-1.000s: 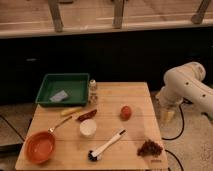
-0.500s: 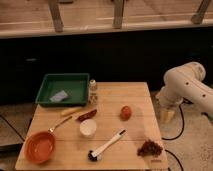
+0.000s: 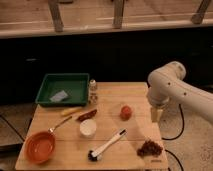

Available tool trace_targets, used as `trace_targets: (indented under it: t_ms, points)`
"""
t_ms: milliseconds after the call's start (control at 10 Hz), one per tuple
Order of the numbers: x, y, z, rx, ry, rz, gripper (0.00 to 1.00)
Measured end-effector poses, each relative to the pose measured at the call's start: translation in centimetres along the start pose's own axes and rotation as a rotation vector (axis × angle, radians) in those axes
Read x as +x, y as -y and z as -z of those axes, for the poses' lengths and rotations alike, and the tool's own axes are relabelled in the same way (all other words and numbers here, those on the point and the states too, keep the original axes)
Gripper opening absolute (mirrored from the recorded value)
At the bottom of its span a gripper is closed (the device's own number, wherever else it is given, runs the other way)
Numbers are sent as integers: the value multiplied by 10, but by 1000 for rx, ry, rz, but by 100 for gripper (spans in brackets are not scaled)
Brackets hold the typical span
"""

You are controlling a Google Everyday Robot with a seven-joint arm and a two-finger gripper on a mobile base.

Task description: Place apple in paper cup

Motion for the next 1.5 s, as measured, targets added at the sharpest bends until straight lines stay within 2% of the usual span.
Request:
trace_targets:
  t_ms: [300,600,800,1500]
  points:
    - [-1,5,-19,-6,-8,30,80]
    - [-19,17,-36,-3,-9,81,80]
    - [-21,20,-49,-5,-12,109,80]
    - [-36,33,-86,-1,11,214,80]
